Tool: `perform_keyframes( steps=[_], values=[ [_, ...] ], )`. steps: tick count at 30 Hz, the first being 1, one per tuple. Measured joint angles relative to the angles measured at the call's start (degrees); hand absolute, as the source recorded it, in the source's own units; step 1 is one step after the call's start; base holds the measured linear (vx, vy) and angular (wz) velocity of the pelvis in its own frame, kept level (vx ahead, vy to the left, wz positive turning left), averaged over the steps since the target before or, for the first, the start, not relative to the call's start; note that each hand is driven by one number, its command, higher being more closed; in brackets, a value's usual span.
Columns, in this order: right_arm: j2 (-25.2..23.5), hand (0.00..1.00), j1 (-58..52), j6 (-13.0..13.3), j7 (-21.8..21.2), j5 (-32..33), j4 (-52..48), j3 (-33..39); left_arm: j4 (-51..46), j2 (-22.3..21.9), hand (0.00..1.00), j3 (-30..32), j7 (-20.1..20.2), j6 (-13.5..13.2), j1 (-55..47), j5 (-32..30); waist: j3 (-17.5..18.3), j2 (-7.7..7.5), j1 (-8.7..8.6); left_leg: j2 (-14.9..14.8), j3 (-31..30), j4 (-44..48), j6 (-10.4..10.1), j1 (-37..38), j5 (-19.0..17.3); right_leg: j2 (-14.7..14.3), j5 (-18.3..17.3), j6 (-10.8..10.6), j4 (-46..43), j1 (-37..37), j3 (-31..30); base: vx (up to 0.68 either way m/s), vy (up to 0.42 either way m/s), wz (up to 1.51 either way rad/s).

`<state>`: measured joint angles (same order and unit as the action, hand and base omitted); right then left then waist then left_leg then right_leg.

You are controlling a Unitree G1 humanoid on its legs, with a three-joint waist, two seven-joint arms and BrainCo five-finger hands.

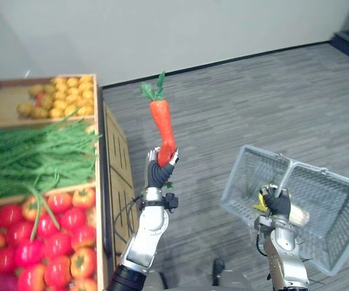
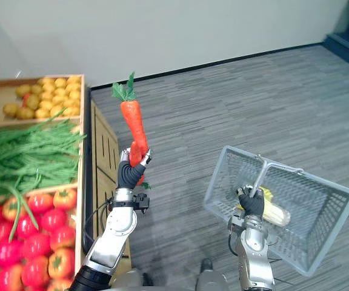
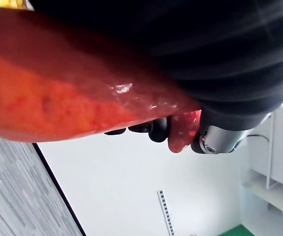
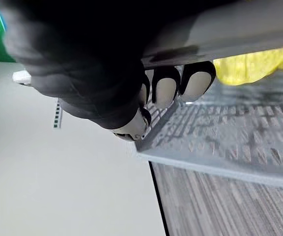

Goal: Pick vegetable in the basket

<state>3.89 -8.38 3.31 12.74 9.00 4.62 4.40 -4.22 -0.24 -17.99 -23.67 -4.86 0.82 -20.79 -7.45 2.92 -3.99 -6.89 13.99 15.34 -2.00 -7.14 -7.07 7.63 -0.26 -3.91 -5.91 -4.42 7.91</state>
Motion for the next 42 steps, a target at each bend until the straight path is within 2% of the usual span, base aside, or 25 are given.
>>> perform_keyframes(
  steps=[2,8,16,19,27,36,37,42],
  values=[
    [-1.2,1.00,-1.0,-0.3,-1.0,1.1,0.0,-1.3,2.2,0.5,1.00,0.0,0.9,0.1,-0.2,0.2,0.0,-0.19,-0.15,1.4,0.3,-4.0,0.1,2.7,0.9,0.8,0.2,-0.2,1.4,1.5,-0.3,0.17,0.095,0.06],
    [-1.2,1.00,-0.8,-0.5,-4.3,3.6,-1.3,-6.4,5.9,0.6,1.00,-0.5,3.7,0.9,-2.4,1.1,0.1,-0.40,-0.07,1.1,0.2,-11.3,-1.4,7.2,2.7,-0.6,0.2,-0.2,1.9,2.8,-0.4,0.10,-0.015,0.00],
    [-1.2,1.00,0.3,-0.5,-5.7,4.6,-3.9,-10.9,9.3,1.5,1.00,-2.6,6.5,2.0,-3.8,1.1,0.4,-0.97,0.06,1.9,0.4,-14.5,-1.5,9.0,3.7,-0.5,0.2,-0.2,3.6,4.0,-0.9,0.01,0.001,-0.01],
    [-1.3,1.00,0.6,-0.5,-5.7,6.9,-3.9,-12.6,9.8,1.7,1.00,-4.6,7.6,2.1,-5.9,1.1,0.5,-1.30,0.28,1.8,0.4,-14.6,-1.3,8.8,3.7,-0.5,1.8,0.1,5.3,4.4,-1.4,-0.01,0.010,0.00],
    [-1.4,1.00,0.7,-0.4,-6.8,16.2,-3.9,-19.4,14.8,2.1,1.00,-9.0,8.6,2.5,-6.0,-0.2,1.2,-2.47,0.26,2.0,-0.3,-14.7,-1.2,8.7,4.4,-0.3,1.8,0.1,5.7,4.9,-1.5,-0.05,0.004,0.05],
    [-1.6,1.00,1.9,-0.4,-6.8,25.6,-3.4,-27.4,22.3,2.0,1.00,-11.1,7.7,4.1,-3.5,-1.0,2.0,-3.03,0.19,1.5,-1.5,-21.2,-2.4,10.0,9.2,-1.4,0.4,-0.5,6.2,4.5,-1.2,-0.07,-0.040,0.07],
    [-1.6,1.00,1.9,-0.4,-6.8,26.3,-3.4,-27.5,22.3,2.0,0.00,-11.1,7.2,4.1,-3.5,-1.0,2.2,-3.04,0.25,1.3,-1.6,-21.2,-2.5,10.0,9.2,-1.5,0.4,-0.5,6.2,4.5,-1.2,-0.03,-0.053,0.00],
    [0.8,1.00,4.7,0.4,-6.8,30.8,-3.0,-31.1,22.9,2.0,0.00,-11.2,6.2,5.1,-2.8,-1.5,2.4,-3.09,0.40,0.8,-2.1,-20.8,-2.8,9.7,9.8,-1.7,0.7,-0.2,6.3,4.5,-0.6,0.00,-0.016,0.03]
  ],
)
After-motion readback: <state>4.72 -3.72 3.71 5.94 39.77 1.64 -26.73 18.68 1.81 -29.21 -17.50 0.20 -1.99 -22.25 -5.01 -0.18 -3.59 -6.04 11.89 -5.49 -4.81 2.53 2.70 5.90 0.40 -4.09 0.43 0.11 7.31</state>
